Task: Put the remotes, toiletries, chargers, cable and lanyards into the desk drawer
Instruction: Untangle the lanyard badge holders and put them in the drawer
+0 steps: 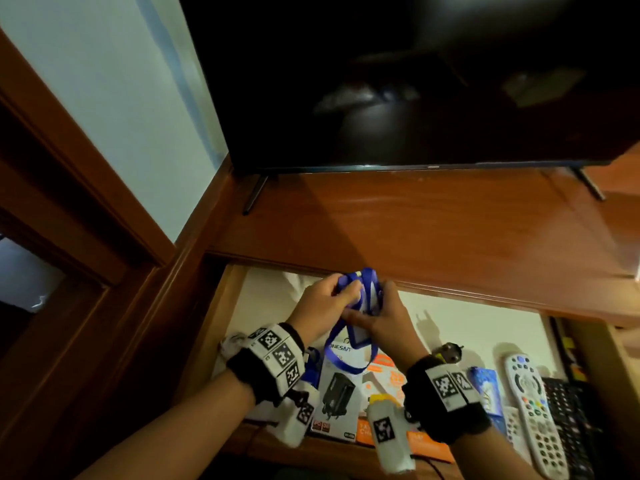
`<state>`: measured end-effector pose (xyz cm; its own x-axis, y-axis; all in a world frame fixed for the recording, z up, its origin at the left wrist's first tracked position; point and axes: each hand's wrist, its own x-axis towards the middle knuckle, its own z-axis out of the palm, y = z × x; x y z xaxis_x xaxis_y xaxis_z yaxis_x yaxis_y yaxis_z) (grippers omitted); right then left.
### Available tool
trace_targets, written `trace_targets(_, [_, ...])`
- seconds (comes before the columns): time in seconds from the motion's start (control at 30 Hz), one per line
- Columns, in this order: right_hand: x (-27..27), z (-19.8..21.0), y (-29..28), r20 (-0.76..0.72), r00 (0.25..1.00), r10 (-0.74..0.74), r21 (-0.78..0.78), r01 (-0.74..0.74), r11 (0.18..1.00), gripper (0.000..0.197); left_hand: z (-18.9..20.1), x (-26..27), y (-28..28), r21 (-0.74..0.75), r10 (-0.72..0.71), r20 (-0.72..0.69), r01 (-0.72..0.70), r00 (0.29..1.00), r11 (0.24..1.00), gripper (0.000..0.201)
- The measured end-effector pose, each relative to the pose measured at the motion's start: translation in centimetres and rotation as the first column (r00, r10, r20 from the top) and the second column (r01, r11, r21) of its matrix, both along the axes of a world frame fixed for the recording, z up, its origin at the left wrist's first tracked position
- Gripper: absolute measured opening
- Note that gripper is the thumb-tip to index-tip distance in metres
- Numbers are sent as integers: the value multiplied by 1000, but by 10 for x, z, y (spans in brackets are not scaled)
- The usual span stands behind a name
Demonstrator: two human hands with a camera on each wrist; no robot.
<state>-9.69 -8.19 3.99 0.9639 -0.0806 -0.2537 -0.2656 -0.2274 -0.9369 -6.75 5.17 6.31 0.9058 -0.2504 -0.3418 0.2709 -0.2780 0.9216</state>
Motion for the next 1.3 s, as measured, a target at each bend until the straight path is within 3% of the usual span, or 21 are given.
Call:
trace_targets(0.17, [-18,3,-30,99,988,-115,-69,122,990,18,11,-15,-34,-212,56,-128,-83,990,974,25])
trace_targets(0.23, [-26,3,-41,111,981,-162,-66,170,983,19,14,-24,-46,-207,59,-130,-85,990,975,22])
trace_targets(0.4, [-45,15,-70,42,983,-179,129,172,977,26,13,-38,-56,-27,42,22,-41,999,999,13])
trace_targets(0.53, [-54,30,-111,-40,949,-314,389,304,870,26,21,-42,-45,194,36,194,-74,980,978,9])
trace_targets(0.6, [-59,33,-128,-50,947,-318,388,312,867,24,29,-43,-39,256,47,258,-115,965,960,9])
trace_targets(0.67, [-63,35,-140,-53,947,-318,273,320,907,21,40,-43,-36,284,8,277,-90,961,954,7])
trace_targets(0.77, [-67,38,-143,15,970,-241,-21,241,970,20,55,-41,-36,348,-179,251,84,951,934,7])
trace_targets(0.83, [-70,41,-137,144,982,-121,-196,148,969,36,65,-40,-39,339,-315,209,234,926,911,7])
trace_targets(0.87, [-70,44,-132,219,972,-80,-148,114,982,41,69,-39,-40,333,-382,195,306,903,892,7])
trace_targets(0.97, [-63,61,-108,303,953,-4,227,-68,971,40,84,-36,-43,359,-562,192,475,805,803,12])
trace_targets(1.03, [-55,70,-93,258,961,100,294,-177,939,46,96,-34,-41,402,-647,213,537,732,741,17])
trace_targets(1.13, [-49,82,-77,112,977,182,238,-204,950,54,110,-30,-31,487,-712,241,552,659,676,14])
trace_targets(1.2, [-49,87,-72,108,980,165,216,-185,959,53,113,-26,-18,503,-701,265,526,662,686,12])
trace_targets(1.3, [-49,91,-64,218,972,90,238,-142,961,45,107,-20,2,358,-541,334,427,772,830,14])
